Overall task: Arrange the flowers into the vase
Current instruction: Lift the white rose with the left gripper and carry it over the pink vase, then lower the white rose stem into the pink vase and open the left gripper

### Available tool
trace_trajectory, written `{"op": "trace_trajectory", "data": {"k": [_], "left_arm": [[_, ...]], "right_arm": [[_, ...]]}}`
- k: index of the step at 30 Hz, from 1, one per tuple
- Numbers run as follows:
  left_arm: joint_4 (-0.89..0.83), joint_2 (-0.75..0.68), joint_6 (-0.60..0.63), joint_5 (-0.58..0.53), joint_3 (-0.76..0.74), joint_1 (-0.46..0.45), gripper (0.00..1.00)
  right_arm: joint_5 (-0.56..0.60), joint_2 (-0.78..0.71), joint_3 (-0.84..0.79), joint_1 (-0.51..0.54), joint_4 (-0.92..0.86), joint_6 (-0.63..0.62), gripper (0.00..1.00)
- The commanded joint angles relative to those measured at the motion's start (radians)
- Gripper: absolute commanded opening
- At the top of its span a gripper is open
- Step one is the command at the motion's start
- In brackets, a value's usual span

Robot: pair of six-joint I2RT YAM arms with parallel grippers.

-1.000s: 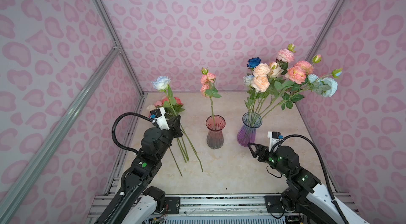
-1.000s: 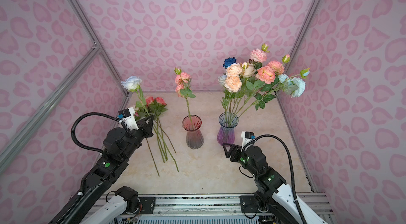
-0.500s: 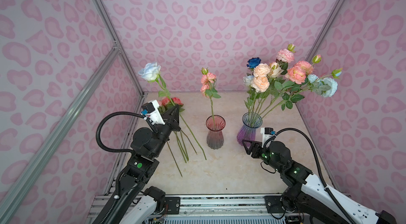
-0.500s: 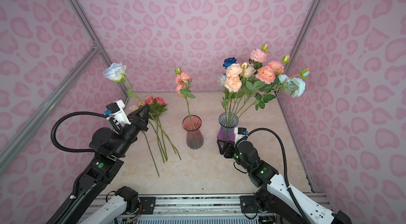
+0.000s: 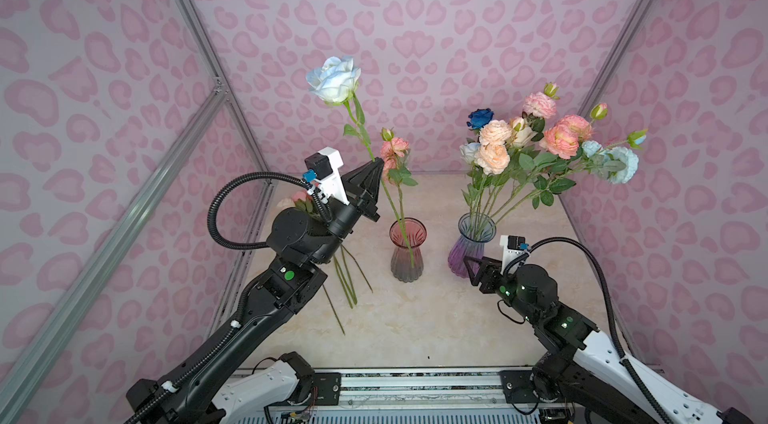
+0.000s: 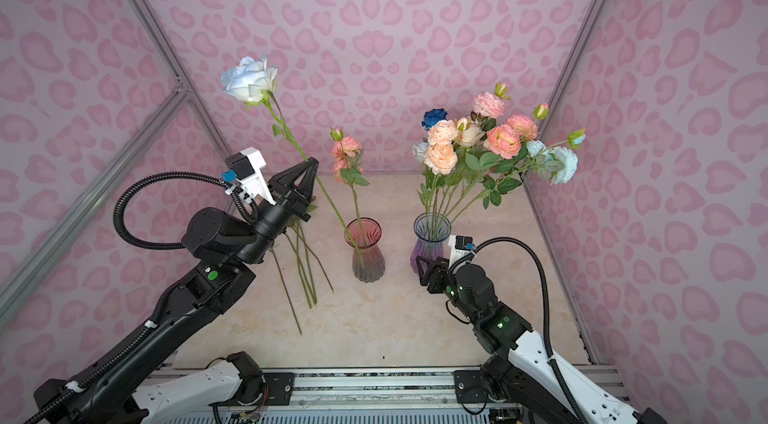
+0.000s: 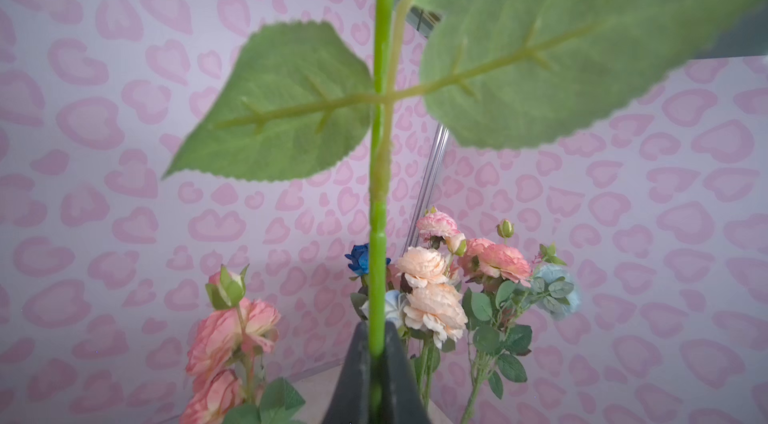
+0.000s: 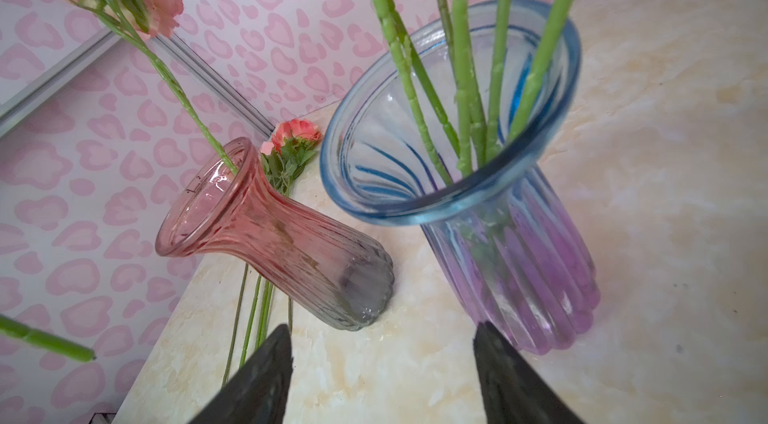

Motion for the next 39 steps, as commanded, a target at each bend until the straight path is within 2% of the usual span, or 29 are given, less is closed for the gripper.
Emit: {"op": "trace_trajectory", "data": {"k": [1,6,10,17,21,26,30,36,39], "left_arm": [[0.11,0.065,0.156,-0.048,0.057,-0.005,0.03],[0.145,0.175,0.233,-0.102,0.128,-0.008,0.03],[0.152,0.236,0.244,-0.135,0.132,-0.01,0.03],[0.111,0.258,0.179,-0.124,0.009,-0.02,0.03],[0.022,0.275,0.183,-0.13,-0.022,-0.048,0.06],[-0.066,0.291,0.199,-0.156,-0.044,-0.087,0.17],[-0.089,0.286,0.211,-0.183,-0.059,-0.111,0.32],[-0.102,0.196,0.198,-0.239,-0.134,-0.121,0.33],[-0.088,0.118,0.174,-0.321,-0.226,-0.121,0.34]], "right_arm": [[0.006,-0.021,-0.012,-0.013,-0.005,-0.015,0.7],[-0.036,-0.037,-0.012,-0.049,-0.009,-0.013,0.7],[-0.044,-0.054,-0.02,-0.068,-0.017,-0.017,0.7],[-0.051,-0.088,-0.054,-0.08,-0.024,-0.011,0.7],[-0.05,-0.093,-0.075,-0.083,-0.013,-0.001,0.71],[-0.054,-0.083,-0.086,-0.083,0.005,0.011,0.71],[-0.054,-0.078,-0.085,-0.083,0.006,0.011,0.71],[-0.052,-0.092,-0.089,-0.084,0.003,0.014,0.71],[-0.054,-0.093,-0.089,-0.084,0.007,0.013,0.71]]}}
